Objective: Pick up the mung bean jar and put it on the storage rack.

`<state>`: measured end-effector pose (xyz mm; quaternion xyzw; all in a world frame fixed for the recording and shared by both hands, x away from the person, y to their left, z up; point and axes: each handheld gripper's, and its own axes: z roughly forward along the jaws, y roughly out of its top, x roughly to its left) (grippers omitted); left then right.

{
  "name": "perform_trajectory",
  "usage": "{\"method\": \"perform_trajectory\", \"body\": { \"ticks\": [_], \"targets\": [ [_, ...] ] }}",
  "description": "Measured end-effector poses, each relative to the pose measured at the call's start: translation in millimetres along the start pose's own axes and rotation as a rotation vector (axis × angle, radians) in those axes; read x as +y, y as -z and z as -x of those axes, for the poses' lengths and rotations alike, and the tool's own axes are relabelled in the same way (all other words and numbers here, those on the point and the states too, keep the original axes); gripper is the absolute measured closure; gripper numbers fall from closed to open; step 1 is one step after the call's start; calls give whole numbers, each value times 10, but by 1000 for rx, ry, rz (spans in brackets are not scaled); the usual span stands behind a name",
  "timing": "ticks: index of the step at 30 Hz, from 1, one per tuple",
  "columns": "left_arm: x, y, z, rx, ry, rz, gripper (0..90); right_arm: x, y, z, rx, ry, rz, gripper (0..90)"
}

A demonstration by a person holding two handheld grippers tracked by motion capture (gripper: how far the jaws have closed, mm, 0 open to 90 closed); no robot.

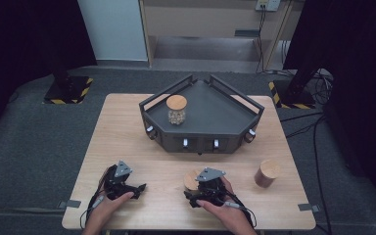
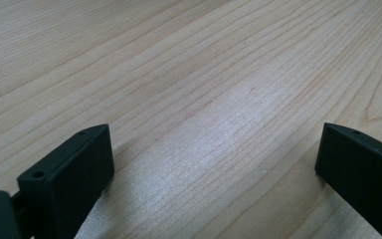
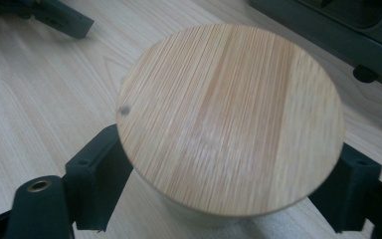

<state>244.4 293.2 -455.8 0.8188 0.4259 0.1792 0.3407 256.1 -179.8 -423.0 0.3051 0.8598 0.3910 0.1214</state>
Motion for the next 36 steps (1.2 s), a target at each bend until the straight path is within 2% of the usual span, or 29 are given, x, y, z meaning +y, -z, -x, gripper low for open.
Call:
{"method": "perform_trajectory", "body": {
  "ticks": [3, 15, 22, 31, 36],
  "targets": [
    [0, 0, 0, 0, 0, 0, 4, 5, -17, -16, -13, -3, 7, 247],
    [5, -2, -3, -2, 1, -2, 2, 23, -1, -86, -41, 8, -1, 256],
    [5, -2, -3, -2, 1, -2, 2, 49, 72, -88, -64, 11, -5, 257],
    [5, -2, -3, -2, 1, -2, 2, 124, 188, -68, -69, 23, 0, 256],
    [4, -2, -3, -2, 1, -1, 2, 143, 225, -41, -74, 11, 2, 256]
  ]
}}
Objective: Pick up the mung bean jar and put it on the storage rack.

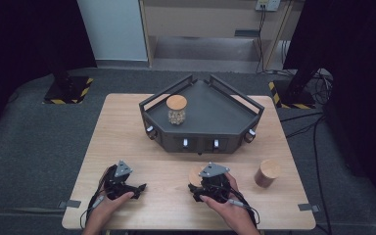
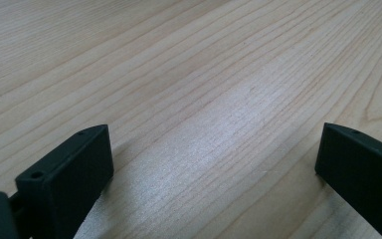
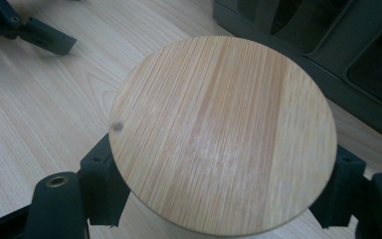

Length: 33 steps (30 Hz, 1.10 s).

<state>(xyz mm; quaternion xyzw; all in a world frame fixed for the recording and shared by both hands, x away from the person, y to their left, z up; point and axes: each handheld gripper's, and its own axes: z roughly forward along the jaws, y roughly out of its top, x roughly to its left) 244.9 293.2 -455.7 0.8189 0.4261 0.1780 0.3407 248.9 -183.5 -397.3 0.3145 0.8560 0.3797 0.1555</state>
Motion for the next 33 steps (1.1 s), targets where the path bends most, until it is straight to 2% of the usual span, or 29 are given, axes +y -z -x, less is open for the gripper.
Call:
{"method": "perform_trajectory", "body": {
  "ticks": [18, 33],
  "targets": [
    [0, 0, 0, 0, 0, 0, 2, 112, 136, 189, -8, -51, 11, 257],
    [2, -3, 5, 1, 2, 0, 0, 284, 215, 281, -25, -48, 12, 257]
  ]
}}
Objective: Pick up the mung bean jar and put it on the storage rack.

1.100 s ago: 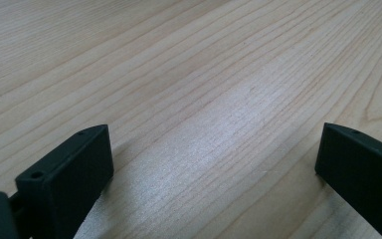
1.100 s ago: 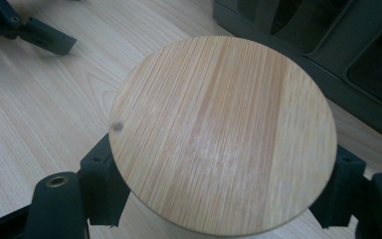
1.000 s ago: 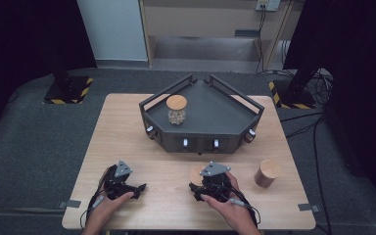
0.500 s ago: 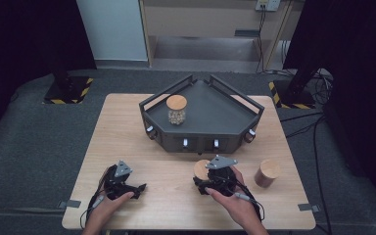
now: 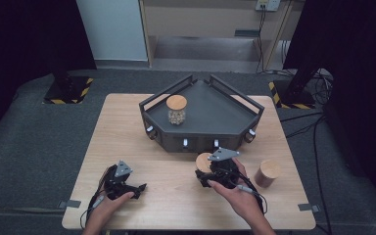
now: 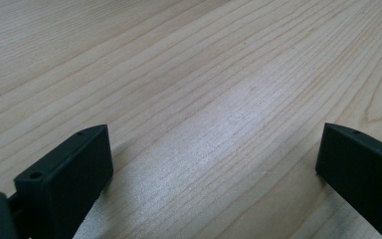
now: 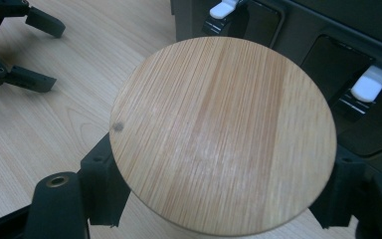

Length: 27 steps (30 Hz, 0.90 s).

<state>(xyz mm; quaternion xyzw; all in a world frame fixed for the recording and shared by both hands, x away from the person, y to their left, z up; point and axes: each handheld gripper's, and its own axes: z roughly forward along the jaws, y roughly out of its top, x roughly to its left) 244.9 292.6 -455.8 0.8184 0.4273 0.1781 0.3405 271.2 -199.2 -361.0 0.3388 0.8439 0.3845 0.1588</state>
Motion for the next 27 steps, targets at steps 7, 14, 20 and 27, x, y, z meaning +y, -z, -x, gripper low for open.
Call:
{"method": "perform_trajectory", "body": {
  "ticks": [7, 14, 20, 27],
  "targets": [
    [0, 0, 0, 0, 0, 0, 0, 75, 50, 21, -6, 11, -2, 256],
    [1, 0, 0, 0, 0, 0, 0, 154, 116, 57, -7, 11, 2, 257],
    [1, -1, -1, 0, 0, 0, 0, 235, 165, 78, -15, 12, 4, 257],
    [8, -4, -4, -1, 0, -3, 0, 318, 235, 119, -13, 5, 5, 257]
  ]
}}
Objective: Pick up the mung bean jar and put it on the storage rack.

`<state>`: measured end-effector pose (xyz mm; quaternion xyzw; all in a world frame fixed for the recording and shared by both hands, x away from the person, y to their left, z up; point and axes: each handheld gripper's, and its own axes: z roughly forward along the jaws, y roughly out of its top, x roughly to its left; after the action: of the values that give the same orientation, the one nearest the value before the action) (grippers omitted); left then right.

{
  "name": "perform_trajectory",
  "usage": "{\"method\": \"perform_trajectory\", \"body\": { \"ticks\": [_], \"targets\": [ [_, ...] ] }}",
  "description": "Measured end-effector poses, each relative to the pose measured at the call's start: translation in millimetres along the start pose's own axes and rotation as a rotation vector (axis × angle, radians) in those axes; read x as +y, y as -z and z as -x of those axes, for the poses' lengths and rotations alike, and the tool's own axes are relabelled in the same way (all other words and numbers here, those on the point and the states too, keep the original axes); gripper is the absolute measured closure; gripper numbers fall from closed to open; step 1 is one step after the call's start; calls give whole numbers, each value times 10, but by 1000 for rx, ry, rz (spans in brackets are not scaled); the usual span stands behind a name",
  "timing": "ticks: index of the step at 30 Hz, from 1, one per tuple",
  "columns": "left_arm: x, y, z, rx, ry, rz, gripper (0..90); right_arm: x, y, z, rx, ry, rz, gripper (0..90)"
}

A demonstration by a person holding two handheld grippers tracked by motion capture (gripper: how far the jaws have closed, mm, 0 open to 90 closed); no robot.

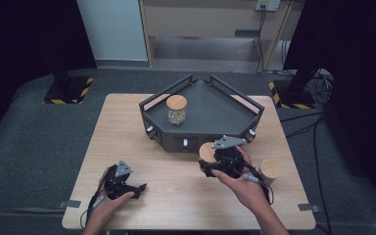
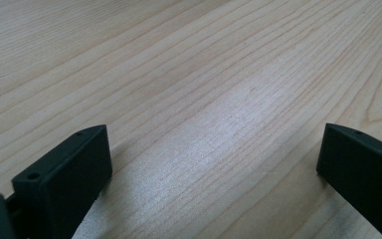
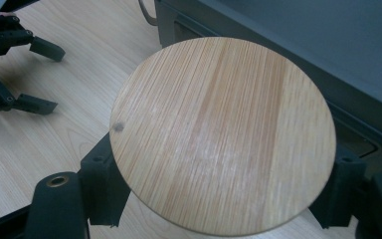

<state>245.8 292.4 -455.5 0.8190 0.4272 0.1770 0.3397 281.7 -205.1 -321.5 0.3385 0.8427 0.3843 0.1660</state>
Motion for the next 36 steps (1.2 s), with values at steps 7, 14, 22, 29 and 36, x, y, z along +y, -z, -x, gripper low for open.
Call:
{"method": "perform_trajectory", "body": {
  "ticks": [7, 14, 22, 29, 36],
  "targets": [
    [0, 0, 0, 0, 0, 0, 0, 88, 76, 39, -6, 5, 1, 257],
    [0, 0, 0, 0, 0, 0, 0, 171, 102, 87, -8, -7, 3, 257],
    [0, 0, 0, 0, 0, 0, 0, 283, 134, 116, -14, -7, 0, 257],
    [0, 0, 0, 0, 0, 0, 0, 332, 167, 159, -18, -14, 7, 257],
    [0, 0, 1, 0, 0, 0, 0, 390, 209, 196, -21, -19, 16, 257]
  ]
}}
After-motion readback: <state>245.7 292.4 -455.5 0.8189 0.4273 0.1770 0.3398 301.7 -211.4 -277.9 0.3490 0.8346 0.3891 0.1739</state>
